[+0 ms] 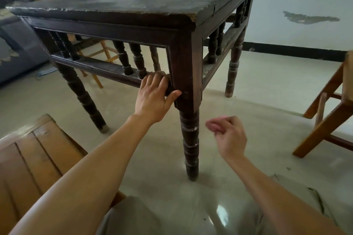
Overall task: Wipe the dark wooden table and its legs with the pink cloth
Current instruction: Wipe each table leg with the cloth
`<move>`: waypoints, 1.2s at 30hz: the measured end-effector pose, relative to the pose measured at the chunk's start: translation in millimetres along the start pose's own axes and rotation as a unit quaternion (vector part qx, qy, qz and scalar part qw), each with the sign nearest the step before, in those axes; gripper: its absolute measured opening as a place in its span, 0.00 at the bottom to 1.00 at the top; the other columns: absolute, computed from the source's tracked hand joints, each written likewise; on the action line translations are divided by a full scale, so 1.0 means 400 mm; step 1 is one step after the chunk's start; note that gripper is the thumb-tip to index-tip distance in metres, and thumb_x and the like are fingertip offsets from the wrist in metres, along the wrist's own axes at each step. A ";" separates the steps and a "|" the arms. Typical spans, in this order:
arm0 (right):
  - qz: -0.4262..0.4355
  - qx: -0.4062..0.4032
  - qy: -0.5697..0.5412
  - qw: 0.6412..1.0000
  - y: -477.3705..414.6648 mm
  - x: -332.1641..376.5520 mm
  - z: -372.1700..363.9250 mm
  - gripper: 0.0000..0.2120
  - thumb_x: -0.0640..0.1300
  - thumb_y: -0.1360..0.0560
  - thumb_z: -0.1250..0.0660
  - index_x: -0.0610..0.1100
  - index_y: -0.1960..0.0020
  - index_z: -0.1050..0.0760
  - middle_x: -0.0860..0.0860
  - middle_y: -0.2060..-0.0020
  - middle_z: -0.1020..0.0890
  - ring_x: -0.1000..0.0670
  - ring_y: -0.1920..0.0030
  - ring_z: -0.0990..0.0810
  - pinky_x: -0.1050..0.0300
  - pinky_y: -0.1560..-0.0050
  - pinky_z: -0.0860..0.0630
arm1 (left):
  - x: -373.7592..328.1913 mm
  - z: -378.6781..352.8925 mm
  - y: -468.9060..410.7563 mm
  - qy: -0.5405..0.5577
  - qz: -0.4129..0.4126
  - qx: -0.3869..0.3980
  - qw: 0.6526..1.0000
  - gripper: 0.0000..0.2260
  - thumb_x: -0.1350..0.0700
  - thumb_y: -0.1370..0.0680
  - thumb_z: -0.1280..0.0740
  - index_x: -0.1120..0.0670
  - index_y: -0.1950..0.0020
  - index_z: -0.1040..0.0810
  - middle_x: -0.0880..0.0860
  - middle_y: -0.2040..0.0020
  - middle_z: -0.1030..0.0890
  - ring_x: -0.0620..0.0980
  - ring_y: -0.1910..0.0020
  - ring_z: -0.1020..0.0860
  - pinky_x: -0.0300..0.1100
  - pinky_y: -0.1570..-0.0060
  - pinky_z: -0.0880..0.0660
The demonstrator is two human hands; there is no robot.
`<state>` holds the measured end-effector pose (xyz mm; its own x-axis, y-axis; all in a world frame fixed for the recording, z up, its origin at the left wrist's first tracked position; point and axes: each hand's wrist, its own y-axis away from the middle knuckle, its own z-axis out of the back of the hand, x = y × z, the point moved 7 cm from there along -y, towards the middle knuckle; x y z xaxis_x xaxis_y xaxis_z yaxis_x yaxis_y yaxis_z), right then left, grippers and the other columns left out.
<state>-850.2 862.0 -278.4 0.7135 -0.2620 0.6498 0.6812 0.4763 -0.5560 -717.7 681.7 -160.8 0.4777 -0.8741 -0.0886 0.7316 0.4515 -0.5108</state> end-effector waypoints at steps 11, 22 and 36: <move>-0.184 -0.009 -0.147 0.972 0.004 -0.009 -0.078 0.13 0.32 0.25 0.34 0.48 0.50 0.29 0.50 0.60 0.20 0.51 0.64 0.19 0.53 0.60 0.22 | -0.042 -0.022 -0.036 -0.031 0.011 0.061 0.998 0.31 0.34 0.21 0.55 0.54 0.33 0.30 0.56 0.36 0.27 0.57 0.34 0.32 0.53 0.30 0.38; -0.023 -0.025 -0.045 0.998 0.048 0.028 -0.020 0.12 0.30 0.31 0.27 0.44 0.53 0.16 0.48 0.53 0.22 0.48 0.57 0.21 0.65 0.59 0.25 | -0.052 -0.026 -0.047 -0.034 0.007 0.078 0.996 0.32 0.34 0.22 0.57 0.53 0.32 0.31 0.56 0.34 0.29 0.56 0.32 0.34 0.52 0.29 0.40; 0.305 0.131 0.070 0.941 0.048 0.119 -0.075 0.06 0.40 0.30 0.29 0.45 0.55 0.15 0.52 0.54 0.16 0.48 0.51 0.23 0.55 0.54 0.23 | -0.050 -0.027 -0.039 -0.020 0.015 0.056 0.998 0.32 0.34 0.22 0.57 0.54 0.33 0.30 0.56 0.35 0.28 0.57 0.34 0.33 0.53 0.29 0.40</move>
<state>-798.2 833.4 -273.5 0.9855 0.0276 0.1674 0.0881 0.7599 -0.6440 -743.8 690.2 -160.4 0.5177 -0.8530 -0.0670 0.7652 0.4966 -0.4098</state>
